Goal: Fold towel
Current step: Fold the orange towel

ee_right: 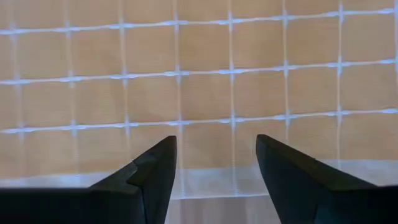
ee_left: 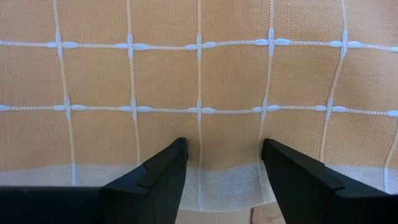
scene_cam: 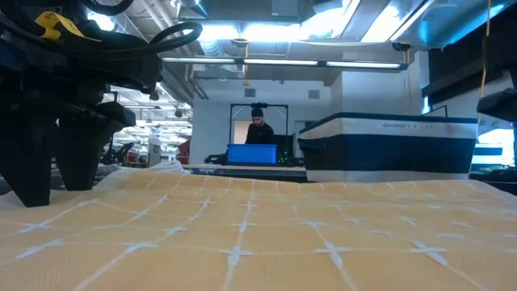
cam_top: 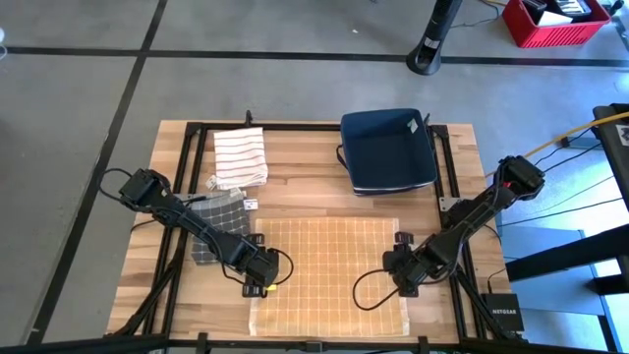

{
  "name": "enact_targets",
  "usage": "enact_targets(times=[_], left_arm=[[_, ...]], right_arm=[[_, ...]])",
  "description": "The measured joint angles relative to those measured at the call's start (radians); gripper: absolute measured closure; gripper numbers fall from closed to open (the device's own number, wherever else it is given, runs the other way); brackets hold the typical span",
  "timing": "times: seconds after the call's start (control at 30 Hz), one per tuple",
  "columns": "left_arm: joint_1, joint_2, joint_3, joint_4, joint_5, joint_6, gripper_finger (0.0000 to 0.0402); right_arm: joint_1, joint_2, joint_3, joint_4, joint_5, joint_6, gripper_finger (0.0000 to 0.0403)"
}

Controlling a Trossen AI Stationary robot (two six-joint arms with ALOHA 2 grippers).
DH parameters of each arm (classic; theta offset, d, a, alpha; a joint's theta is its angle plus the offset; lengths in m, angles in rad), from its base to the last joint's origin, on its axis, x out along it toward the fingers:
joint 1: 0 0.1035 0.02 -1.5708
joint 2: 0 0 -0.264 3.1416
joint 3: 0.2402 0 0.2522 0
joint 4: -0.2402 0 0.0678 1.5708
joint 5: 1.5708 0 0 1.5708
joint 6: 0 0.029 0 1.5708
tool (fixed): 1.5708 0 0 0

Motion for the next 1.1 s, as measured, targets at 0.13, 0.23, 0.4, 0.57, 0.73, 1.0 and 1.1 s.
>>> enact_targets(times=[0.13,0.23,0.4,0.57,0.73,1.0,1.1], left_arm=[[0.0,0.0,0.0,0.0,0.0,0.001,0.0196],[0.0,0.0,0.0,0.0,0.0,0.003,0.0196],[0.0,0.0,0.0,0.0,0.0,0.003,0.0196],[0.0,0.0,0.0,-0.001,0.0,0.007,0.0196],[0.0,0.0,0.0,-0.001,0.0,0.029,0.0196],[0.004,-0.007,0.006,-0.021,0.003,0.04,0.0196],[0.006,-0.024,0.017,-0.01,0.006,0.051,0.0196]], right_arm=[[0.0,0.001,-0.048,0.063,-0.021,0.013,0.0181],[0.0,0.001,-0.087,0.107,-0.057,0.04,0.0181],[0.0,-0.002,-0.108,0.12,-0.054,0.036,0.0181],[0.0,-0.002,-0.114,0.111,-0.041,0.033,0.0181],[0.0,-0.001,-0.115,0.11,-0.032,0.033,0.0181],[0.0,-0.001,-0.116,0.112,-0.03,0.037,0.0181],[0.0,0.0,-0.116,0.112,-0.03,0.038,0.0181]])
